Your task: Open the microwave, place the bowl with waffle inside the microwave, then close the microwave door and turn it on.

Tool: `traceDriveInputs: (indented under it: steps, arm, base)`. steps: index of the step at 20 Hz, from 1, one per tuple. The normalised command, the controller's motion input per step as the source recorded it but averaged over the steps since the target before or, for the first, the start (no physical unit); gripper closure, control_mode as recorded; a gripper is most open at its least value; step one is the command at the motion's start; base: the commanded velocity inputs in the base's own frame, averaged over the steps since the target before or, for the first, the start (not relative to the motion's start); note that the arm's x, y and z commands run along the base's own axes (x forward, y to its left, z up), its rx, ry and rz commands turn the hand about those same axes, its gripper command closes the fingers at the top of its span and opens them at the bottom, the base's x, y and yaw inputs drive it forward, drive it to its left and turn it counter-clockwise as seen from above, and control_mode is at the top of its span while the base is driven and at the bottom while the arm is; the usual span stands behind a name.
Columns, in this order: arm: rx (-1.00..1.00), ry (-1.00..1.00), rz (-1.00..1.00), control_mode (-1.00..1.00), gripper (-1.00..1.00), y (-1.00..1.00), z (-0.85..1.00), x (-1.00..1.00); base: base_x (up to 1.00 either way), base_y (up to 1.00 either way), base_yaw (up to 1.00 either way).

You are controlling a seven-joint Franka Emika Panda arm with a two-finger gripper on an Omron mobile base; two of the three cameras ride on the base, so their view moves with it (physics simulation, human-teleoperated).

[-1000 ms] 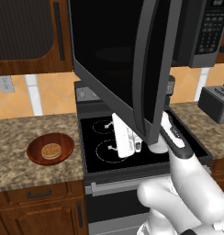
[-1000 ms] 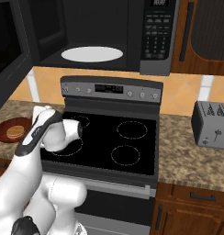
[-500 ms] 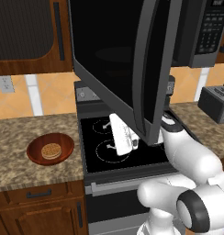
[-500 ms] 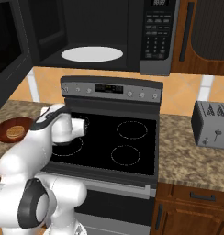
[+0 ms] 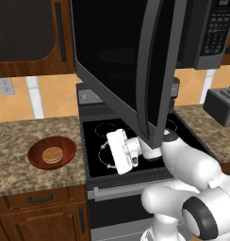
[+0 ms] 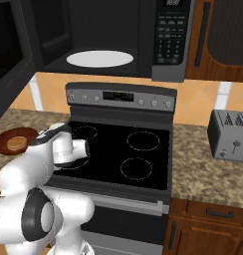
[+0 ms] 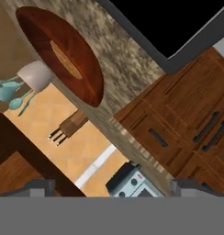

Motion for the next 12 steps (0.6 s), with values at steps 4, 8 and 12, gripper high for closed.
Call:
traceDriveInputs:
  steps: [4,8,12]
  arm:
    - [-0.20,-0.25,0.00,-1.00,-1.00,0.43,-0.13,-0.61]
    - [-0.11,-0.10,0.00,-1.00,-1.00,0.34,-0.26,-0.26]
    - [-0.07,0.00,0.00,-1.00,-1.00,0.54,-0.18,0.31]
  base:
    - [0.00,0.00,0.00]
    - [0.00,0.00,0.00]
    - [0.00,0.00,0.00]
